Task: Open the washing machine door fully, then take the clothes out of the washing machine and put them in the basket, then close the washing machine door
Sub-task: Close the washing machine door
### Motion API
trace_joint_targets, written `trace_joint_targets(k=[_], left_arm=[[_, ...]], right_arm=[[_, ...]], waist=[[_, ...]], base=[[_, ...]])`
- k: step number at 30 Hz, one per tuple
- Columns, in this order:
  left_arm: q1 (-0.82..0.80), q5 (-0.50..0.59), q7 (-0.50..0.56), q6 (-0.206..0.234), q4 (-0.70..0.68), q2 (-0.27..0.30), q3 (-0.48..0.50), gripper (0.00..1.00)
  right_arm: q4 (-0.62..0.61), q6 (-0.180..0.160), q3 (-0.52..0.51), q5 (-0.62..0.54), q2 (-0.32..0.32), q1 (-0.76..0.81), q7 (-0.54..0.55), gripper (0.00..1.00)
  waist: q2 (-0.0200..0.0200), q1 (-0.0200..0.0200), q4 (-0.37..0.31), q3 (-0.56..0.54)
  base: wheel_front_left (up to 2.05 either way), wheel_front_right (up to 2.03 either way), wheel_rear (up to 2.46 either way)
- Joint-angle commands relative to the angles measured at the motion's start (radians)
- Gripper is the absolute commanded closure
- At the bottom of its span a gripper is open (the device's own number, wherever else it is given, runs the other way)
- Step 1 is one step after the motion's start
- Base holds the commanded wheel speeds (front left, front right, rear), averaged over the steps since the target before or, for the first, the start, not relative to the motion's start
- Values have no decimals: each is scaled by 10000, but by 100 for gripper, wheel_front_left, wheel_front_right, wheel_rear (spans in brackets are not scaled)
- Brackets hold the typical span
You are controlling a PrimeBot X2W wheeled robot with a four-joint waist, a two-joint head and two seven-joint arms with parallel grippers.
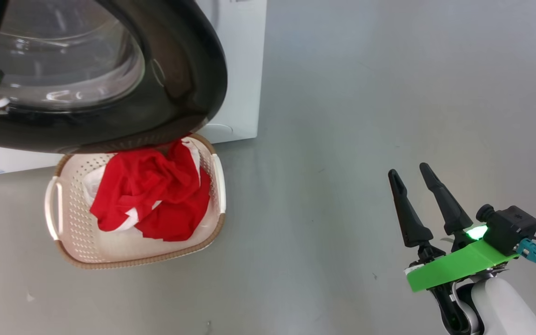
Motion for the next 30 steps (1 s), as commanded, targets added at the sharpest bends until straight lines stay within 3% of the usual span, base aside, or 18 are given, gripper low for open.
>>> trace_joint_targets(k=[1, 10, 14, 15, 17, 18, 19, 30], left_arm=[[-44, -90, -113, -69, -286, 620, 236, 100], [1146, -595, -536, -69, -766, 892, -78, 100], [1951, -915, -865, -69, -1021, 1106, -63, 84], [2399, -1038, -1099, -69, -1160, 1185, -49, 67], [2848, -973, -1280, -69, -1293, 1311, -177, 51], [3049, -872, -1393, -69, -1309, 1358, -282, 24], [3246, -913, -1504, -69, -1322, 1316, -333, 3], [5314, -1263, -2931, -69, -1512, 954, -828, 0]], right_arm=[[-223, 63, 178, -89, -75, -109, -65, 0], [-184, 63, 152, -111, -286, 50, -65, 0], [-161, 63, 156, -111, -365, 170, -65, 0], [-154, 63, 138, -110, -409, 267, -65, 0], [-155, 63, 86, -103, -468, 387, -65, 0], [-158, 63, 49, -102, -497, 447, -65, 0], [-160, 63, 12, -104, -521, 513, -65, 0], [-151, 63, -191, -107, -711, 1125, -65, 0]], waist=[[-1, 0, 108, -105], [-1, 0, 405, -519], [-1, 0, 472, -763], [-1, 0, 516, -908], [-1, 0, 603, -1033], [-1, 0, 658, -1088], [-1, 0, 714, -1152], [-1, 0, 1066, -1698]], base=[[0, 0, 0], [0, 0, 0], [0, 0, 0], [0, 0, 0], [0, 0, 0], [0, 0, 0], [0, 0, 0], [0, 0, 0]])
